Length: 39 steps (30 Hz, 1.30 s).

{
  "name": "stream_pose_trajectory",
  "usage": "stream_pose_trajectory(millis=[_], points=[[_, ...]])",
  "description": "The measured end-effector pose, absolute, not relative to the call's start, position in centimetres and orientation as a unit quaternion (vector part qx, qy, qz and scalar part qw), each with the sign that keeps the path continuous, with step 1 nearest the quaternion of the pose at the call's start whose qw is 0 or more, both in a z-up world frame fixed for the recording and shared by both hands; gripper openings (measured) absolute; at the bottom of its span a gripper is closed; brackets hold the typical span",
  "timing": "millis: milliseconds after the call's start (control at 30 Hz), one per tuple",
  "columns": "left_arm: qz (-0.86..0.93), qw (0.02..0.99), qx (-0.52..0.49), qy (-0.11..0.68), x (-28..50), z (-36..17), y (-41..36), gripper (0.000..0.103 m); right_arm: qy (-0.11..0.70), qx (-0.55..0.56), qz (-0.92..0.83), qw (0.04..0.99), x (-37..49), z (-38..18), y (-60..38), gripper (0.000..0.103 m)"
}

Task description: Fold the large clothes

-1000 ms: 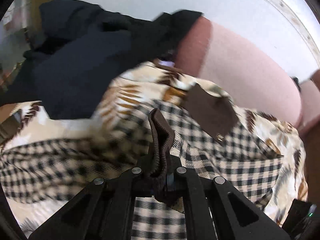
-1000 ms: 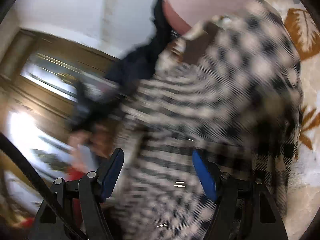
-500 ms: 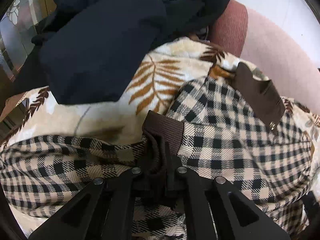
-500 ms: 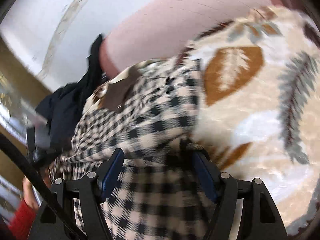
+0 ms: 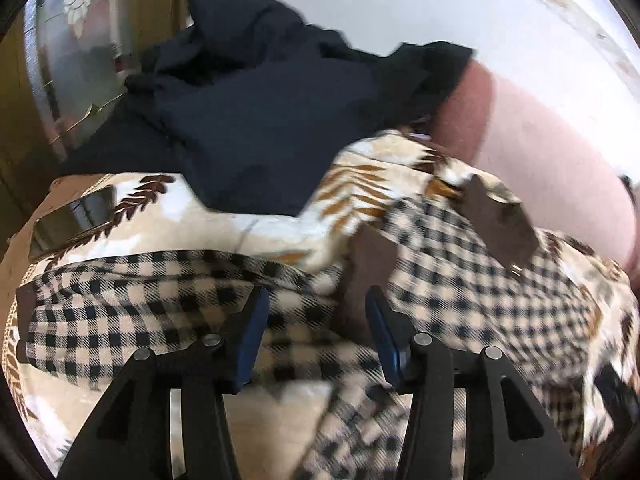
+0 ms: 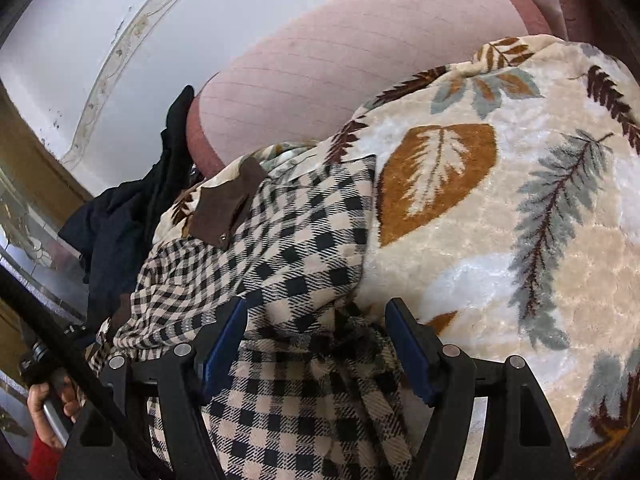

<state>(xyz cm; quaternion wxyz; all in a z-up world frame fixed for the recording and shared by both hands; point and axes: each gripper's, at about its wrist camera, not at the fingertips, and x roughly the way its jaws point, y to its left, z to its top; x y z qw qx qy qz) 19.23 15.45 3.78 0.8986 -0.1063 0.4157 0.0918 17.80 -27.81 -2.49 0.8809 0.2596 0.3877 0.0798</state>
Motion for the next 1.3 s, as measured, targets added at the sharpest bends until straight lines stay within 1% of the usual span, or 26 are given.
stream_pose_trajectory(millis=[67,133,200,400,500,533,567,600,667,733,833,900,1000,1067,1133,1233,1300], points=[[0.063,0.901,-0.097,0.417,19.1,3.9,13.7,0.049,0.381,0.256,0.085,0.885,17.8,-2.0,-27.9,0.075],[0.041,0.902,-0.079,0.423,19.5,3.6,11.7,0.049,0.371,0.255,0.090,0.888,17.8,-1.6,-28.2,0.057],[0.033,0.901,-0.065,0.427,20.4,3.0,9.8,0.049,0.363,0.241,0.101,0.894,18.2,-1.1,-27.8,0.051],[0.030,0.881,-0.046,0.469,22.7,-0.4,6.4,0.049,0.365,0.159,0.120,0.909,19.8,-1.9,-24.0,0.051],[0.044,0.875,-0.014,0.481,22.9,-1.8,5.5,0.049,0.419,0.094,0.105,0.897,20.7,-3.6,-22.0,0.051],[0.046,0.875,-0.006,0.482,22.7,-2.1,5.4,0.049,0.445,0.057,0.090,0.889,21.0,-4.3,-21.3,0.048],[0.046,0.874,0.004,0.483,22.4,-2.4,5.1,0.049,0.470,0.016,0.076,0.879,21.1,-4.9,-20.6,0.048],[0.047,0.873,0.016,0.486,22.1,-2.8,4.9,0.049,0.478,-0.013,0.071,0.875,21.0,-5.0,-20.1,0.049],[0.048,0.870,0.036,0.489,21.3,-3.4,4.4,0.049,0.493,-0.052,0.057,0.866,20.7,-5.0,-19.7,0.057],[0.049,0.871,0.046,0.486,20.3,-3.8,4.2,0.049,0.506,-0.058,0.056,0.858,20.5,-5.3,-20.1,0.068],[0.040,0.873,0.040,0.485,19.0,-3.7,4.6,0.049,0.528,-0.050,0.050,0.846,20.2,-6.0,-21.5,0.076],[0.035,0.872,0.031,0.488,18.2,-3.4,5.0,0.049,0.536,-0.020,0.046,0.843,19.9,-6.1,-22.7,0.079],[0.041,0.870,0.020,0.491,16.2,-2.6,6.1,0.049,0.534,0.005,0.042,0.845,19.1,-5.8,-23.9,0.079],[0.038,0.870,-0.007,0.492,13.7,-1.8,7.4,0.049,0.527,0.019,0.035,0.849,18.3,-5.3,-24.4,0.079],[0.034,0.875,-0.037,0.482,11.8,-1.0,8.8,0.049,0.509,0.035,0.038,0.859,17.1,-4.1,-24.5,0.079],[0.049,0.885,-0.077,0.456,8.6,0.1,11.7,0.056,0.462,0.034,0.065,0.884,14.7,-1.7,-23.4,0.079],[0.071,0.891,-0.089,0.440,7.2,0.6,14.2,0.056,0.439,0.024,0.087,0.894,13.3,-0.5,-21.9,0.079]])
